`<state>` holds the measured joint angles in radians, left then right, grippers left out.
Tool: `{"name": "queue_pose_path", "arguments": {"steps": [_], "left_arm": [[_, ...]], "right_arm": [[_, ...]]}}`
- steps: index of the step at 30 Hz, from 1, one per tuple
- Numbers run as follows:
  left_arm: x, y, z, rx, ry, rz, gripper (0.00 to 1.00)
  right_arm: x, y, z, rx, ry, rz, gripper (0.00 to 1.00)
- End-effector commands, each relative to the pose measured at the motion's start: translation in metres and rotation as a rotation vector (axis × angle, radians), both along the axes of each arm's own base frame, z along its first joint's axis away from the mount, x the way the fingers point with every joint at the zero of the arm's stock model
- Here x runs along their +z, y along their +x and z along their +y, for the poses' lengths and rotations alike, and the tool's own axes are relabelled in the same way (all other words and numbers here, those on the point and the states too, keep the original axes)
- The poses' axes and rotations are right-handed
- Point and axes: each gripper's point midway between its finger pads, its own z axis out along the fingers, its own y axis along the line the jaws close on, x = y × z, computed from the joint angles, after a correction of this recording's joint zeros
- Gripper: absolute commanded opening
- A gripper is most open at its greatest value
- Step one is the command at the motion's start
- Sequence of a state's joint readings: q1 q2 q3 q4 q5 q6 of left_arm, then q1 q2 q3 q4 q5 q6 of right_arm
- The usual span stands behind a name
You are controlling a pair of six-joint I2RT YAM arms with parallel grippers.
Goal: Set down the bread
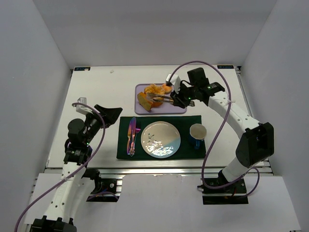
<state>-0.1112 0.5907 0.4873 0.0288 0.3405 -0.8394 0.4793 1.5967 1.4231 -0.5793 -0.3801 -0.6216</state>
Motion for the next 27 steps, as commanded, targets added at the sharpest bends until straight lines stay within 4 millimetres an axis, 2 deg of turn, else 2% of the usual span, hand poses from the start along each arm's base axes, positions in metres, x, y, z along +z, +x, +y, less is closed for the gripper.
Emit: {"name": "queue_pose_path", "arguments": {"steps": [1,6,16,19,21,22,27], "left_arm": [[0.012,-0.003,0.002,0.011,-0.004,-0.029,0.85],[0.011,-0.006,0.003,0.018,-0.004,-0.029,0.85],[0.012,-0.006,0.004,0.021,-0.004,-0.032,0.84],[0.012,-0.006,0.004,0.021,-0.006,-0.032,0.85],[0.011,-0.005,0.004,0.021,-0.006,-0.03,0.85],[0.011,-0.005,0.004,0.021,-0.006,-0.03,0.85],[0.012,-0.006,0.004,0.021,-0.006,-0.033,0.85]], "right_arm": [[0.0,-0.003,0.006,-0.017,0.011,0.01,0.41],[-0.015,-0.003,0.011,-0.057,-0.013,0.011,0.46],[-0.03,0.008,0.017,-0.101,-0.064,-0.013,0.44],[-0.034,0.007,0.017,-0.104,-0.077,-0.016,0.39],[-0.035,0.007,0.015,-0.113,-0.082,-0.021,0.31],[-0.036,0.007,0.015,-0.117,-0.083,-0.022,0.23],[-0.027,0.006,0.014,-0.12,-0.065,-0.038,0.05]]}}
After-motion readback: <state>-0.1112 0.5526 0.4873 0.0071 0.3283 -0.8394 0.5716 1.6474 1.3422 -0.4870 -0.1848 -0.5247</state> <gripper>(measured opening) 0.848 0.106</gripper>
